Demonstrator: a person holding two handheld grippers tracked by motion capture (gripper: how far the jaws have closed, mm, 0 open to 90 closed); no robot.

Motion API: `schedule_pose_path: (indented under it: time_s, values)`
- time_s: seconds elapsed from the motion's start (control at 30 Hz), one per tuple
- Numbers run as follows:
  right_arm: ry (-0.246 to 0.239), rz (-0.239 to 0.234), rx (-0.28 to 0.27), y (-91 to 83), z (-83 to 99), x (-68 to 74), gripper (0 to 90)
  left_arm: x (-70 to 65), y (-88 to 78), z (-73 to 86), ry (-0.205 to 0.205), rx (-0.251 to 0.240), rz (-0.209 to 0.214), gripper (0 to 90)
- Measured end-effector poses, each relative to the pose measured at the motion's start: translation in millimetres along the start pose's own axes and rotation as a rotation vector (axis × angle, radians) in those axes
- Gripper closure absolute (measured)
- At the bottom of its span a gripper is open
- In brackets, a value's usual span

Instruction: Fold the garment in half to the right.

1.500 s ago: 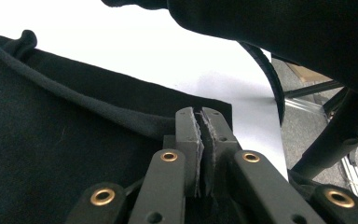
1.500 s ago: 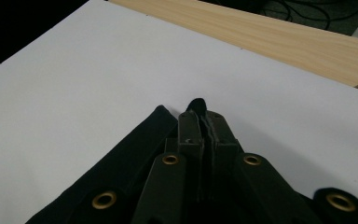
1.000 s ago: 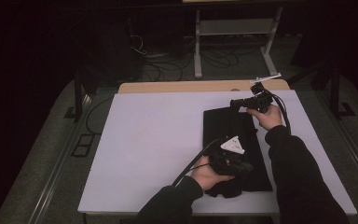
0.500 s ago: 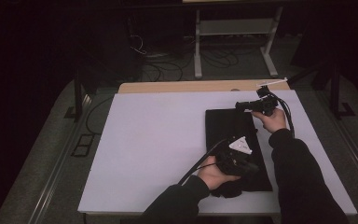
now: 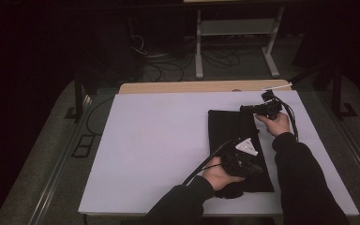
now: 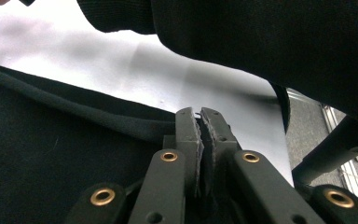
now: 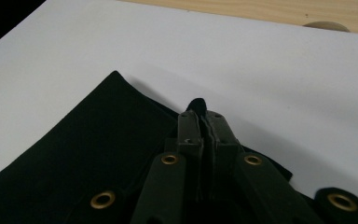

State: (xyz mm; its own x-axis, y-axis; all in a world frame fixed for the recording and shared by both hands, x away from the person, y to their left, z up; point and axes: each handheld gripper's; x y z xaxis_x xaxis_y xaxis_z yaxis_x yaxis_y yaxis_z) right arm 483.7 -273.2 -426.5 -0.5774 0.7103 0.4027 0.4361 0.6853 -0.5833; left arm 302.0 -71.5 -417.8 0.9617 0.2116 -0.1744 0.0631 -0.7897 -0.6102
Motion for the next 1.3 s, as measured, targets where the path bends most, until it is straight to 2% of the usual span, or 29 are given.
schedule_pose_path:
  time_s: [0.03,0.23,0.33,0.47,0.67,0.73,0.77,0.9,1.1,1.23,1.3]
  values:
    - [0.003,0.001,-0.003,-0.6,1.0,-1.3,84.2,0.8,0.1,-1.0,0.012,0.000,-0.002,84.5]
    - [0.025,0.016,-0.005,-7.5,3.2,-5.5,79.5,-1.0,4.9,-4.4,0.015,0.004,0.003,84.6]
    - [0.045,0.028,-0.030,-15.1,3.6,-7.7,74.1,-2.4,7.9,-6.2,0.017,0.001,0.010,84.9]
    - [0.047,0.043,-0.052,-26.6,5.7,-8.9,68.4,-5.1,11.8,-8.2,0.016,0.001,0.012,85.2]
    - [0.051,0.054,-0.073,-44.2,10.6,-8.6,53.5,-6.4,15.8,-11.2,0.017,0.010,0.009,85.8]
    - [0.045,0.057,-0.073,-49.0,12.5,-7.7,47.8,-5.5,16.1,-12.1,0.040,0.027,0.009,86.0]
    - [0.045,0.058,-0.073,-51.0,13.4,-7.3,45.7,-6.3,17.2,-12.3,0.034,0.025,0.007,86.0]
    - [0.044,0.056,-0.074,-58.6,17.8,-5.3,32.7,-6.7,20.6,-14.1,0.057,0.048,0.002,86.0]
    - [0.037,0.086,-0.071,-68.0,25.2,-1.4,14.2,-8.9,24.8,-16.5,0.051,0.066,-0.002,86.1]
    - [0.035,0.092,-0.084,-74.2,30.3,0.2,6.1,-9.8,27.6,-19.9,0.057,0.075,-0.006,86.3]
    - [0.036,0.091,-0.084,-76.5,33.5,1.2,4.8,-10.5,29.9,-21.9,0.064,0.081,-0.005,86.3]
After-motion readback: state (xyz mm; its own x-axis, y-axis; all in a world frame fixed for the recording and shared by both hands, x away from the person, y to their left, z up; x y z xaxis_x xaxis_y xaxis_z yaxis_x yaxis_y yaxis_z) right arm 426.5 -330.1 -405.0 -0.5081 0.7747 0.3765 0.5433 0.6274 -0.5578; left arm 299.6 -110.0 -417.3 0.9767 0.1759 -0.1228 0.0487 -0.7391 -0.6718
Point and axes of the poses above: each handheld gripper's, and its own axes: y roughly forward along the jaws, z roughly out of its underside, x roughly to its left, and after that the axes turned 5 degrees about -z, right-handed
